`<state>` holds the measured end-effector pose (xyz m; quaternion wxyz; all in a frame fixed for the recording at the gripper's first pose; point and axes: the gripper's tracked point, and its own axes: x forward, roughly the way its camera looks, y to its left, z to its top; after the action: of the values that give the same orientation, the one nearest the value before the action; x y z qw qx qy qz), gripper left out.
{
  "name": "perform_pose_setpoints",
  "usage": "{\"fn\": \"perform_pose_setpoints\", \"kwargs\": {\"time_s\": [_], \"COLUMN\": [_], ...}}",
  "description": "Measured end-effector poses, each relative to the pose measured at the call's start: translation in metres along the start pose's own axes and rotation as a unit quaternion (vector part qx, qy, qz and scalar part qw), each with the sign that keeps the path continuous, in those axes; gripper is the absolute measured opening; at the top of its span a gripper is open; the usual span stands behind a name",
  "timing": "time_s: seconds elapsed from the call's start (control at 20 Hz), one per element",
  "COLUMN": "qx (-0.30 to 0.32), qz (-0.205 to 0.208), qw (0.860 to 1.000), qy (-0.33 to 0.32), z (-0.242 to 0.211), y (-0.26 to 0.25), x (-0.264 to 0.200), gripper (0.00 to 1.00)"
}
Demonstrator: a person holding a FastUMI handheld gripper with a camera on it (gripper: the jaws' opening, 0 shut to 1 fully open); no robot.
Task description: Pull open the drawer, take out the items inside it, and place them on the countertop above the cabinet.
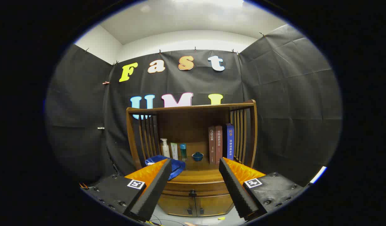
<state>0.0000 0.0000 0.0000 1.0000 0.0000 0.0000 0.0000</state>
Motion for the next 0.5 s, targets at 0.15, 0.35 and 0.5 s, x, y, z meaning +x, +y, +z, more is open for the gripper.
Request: {"fn": "perform_pose_setpoints", "kwargs": {"time_s": [0.15,0.35,0.5], "qx": [0.003,-0.005,-0.007], "qz": [0.001,0.002,0.004], "qw": [1.000,1.000,1.000], "qy": [-0.002,-0.002,-0.005], "z": [0.0012,0.0010,0.0043], "y": [-0.0002,0.0014,0.0034], "x": [-0.0011,-0.0006,0.0000], "gripper": [0.99,0.99,0.99]}}
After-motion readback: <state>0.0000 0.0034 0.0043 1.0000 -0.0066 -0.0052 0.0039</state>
